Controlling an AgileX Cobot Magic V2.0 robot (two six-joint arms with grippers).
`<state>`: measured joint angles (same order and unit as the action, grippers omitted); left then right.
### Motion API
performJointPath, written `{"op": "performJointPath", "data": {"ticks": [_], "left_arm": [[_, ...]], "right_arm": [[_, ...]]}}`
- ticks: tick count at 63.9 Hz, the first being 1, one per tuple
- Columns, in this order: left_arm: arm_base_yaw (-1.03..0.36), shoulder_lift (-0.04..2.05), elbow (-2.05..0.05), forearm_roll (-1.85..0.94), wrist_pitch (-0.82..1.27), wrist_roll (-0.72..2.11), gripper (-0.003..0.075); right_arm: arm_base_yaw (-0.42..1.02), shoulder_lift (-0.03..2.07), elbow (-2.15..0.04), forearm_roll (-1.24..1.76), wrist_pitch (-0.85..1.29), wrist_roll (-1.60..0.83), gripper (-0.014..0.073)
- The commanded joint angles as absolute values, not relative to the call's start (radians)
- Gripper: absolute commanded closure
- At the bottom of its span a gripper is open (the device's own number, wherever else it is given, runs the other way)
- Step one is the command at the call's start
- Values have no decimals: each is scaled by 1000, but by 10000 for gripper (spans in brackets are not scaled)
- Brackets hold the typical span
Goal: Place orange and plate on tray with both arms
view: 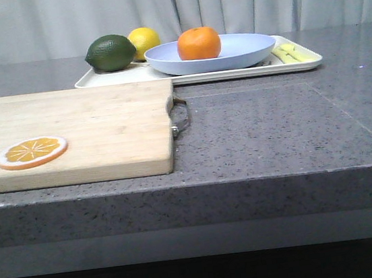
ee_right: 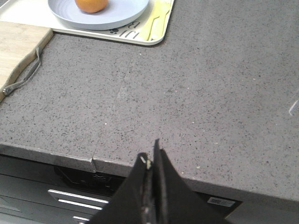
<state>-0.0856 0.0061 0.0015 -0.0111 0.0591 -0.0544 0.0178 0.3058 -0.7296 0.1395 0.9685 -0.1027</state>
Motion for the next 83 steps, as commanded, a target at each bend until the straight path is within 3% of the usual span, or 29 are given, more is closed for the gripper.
{"op": "performJointPath", "data": {"ticks": [1, 67, 74, 83], "left_arm": [[-82, -10, 7, -53, -47, -58, 738], [-81, -25, 7, -53, -52, -58, 738], [-81, -25, 7, -53, -52, -58, 738], [-81, -24, 7, -53, -52, -58, 738]], "right_arm": [[12, 317, -753, 133, 892, -104, 662], [12, 316, -753, 130, 893, -104, 662], [13, 293, -707, 113, 816, -105, 662], [36, 198, -494, 113, 507, -105, 662]]}}
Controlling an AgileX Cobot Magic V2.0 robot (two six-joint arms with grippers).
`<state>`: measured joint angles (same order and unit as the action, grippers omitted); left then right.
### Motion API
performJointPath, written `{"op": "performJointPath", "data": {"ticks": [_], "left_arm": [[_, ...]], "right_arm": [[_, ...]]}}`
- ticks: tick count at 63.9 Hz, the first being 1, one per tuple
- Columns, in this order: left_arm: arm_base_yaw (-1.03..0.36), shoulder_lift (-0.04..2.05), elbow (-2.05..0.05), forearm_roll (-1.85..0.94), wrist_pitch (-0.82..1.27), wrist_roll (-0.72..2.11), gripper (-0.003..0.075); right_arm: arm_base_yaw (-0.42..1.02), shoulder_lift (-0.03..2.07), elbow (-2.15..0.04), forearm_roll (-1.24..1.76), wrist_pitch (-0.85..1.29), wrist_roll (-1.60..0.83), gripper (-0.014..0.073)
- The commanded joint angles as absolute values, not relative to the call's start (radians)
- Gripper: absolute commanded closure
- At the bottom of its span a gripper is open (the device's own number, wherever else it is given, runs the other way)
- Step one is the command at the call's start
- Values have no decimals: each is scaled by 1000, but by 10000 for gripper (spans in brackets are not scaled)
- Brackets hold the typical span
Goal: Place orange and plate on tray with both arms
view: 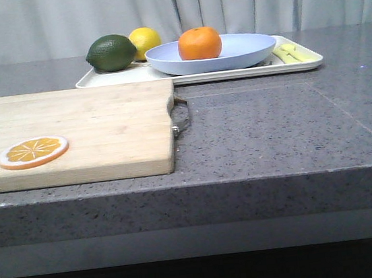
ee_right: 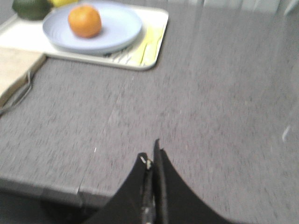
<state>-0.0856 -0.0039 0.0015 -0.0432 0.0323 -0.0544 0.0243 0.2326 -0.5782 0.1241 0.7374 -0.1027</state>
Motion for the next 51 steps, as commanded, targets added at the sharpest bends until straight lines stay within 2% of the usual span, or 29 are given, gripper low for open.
{"op": "performJointPath", "data": {"ticks": [1, 12, 23, 51], "left_arm": [[-81, -24, 7, -53, -52, -58, 738], [-81, -24, 7, -53, -52, -58, 738], [-81, -24, 7, -53, -52, -58, 738], [-81, -24, 7, -53, -52, -58, 738]], "right_arm": [[37, 188, -468, 113, 456, -105, 662], [39, 66, -166, 115, 126, -105, 662], [37, 2, 18, 115, -70, -105, 662], [18, -32, 22, 115, -57, -105, 662]]}}
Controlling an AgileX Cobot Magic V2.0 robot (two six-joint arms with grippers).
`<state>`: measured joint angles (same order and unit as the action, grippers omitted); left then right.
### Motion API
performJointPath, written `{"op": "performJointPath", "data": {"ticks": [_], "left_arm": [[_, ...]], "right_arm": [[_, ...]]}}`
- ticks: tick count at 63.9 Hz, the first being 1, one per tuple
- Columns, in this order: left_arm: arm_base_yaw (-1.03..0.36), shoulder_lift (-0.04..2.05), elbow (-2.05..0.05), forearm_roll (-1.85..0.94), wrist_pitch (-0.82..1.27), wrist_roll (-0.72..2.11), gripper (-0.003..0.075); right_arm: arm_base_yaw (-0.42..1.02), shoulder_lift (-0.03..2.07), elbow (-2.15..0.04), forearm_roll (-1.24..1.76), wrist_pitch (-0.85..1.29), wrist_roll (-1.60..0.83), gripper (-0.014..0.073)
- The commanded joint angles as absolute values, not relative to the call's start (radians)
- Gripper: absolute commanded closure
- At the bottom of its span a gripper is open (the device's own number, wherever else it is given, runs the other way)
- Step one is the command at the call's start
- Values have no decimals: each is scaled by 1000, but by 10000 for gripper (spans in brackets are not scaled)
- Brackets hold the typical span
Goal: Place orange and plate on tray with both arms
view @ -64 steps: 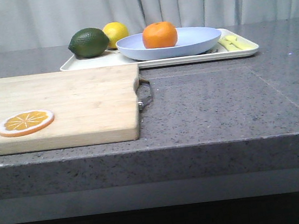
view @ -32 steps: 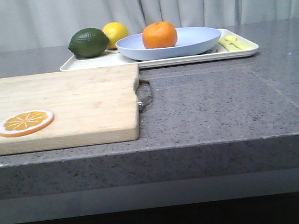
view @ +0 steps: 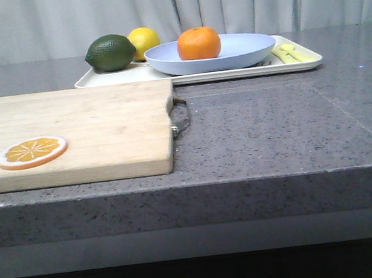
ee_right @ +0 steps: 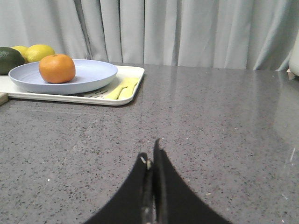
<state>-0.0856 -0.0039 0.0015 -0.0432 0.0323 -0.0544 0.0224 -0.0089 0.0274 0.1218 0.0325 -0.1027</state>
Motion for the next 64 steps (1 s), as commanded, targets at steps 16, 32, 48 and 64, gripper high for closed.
{"op": "performJointPath", "data": {"ticks": [16, 32, 48, 64], "left_arm": [[-81, -24, 7, -53, -52, -58, 738], [-81, -24, 7, -53, -52, -58, 738], [-81, -24, 7, -53, -52, -58, 738], [-81, -24, 7, -53, -52, -58, 738]], "right_arm": [[17, -33, 22, 72, -57, -62, 662], [10, -35, 23, -21, -57, 79, 662], [10, -34, 23, -21, -57, 79, 662], [10, -32, 23, -21, -57, 79, 662]]}}
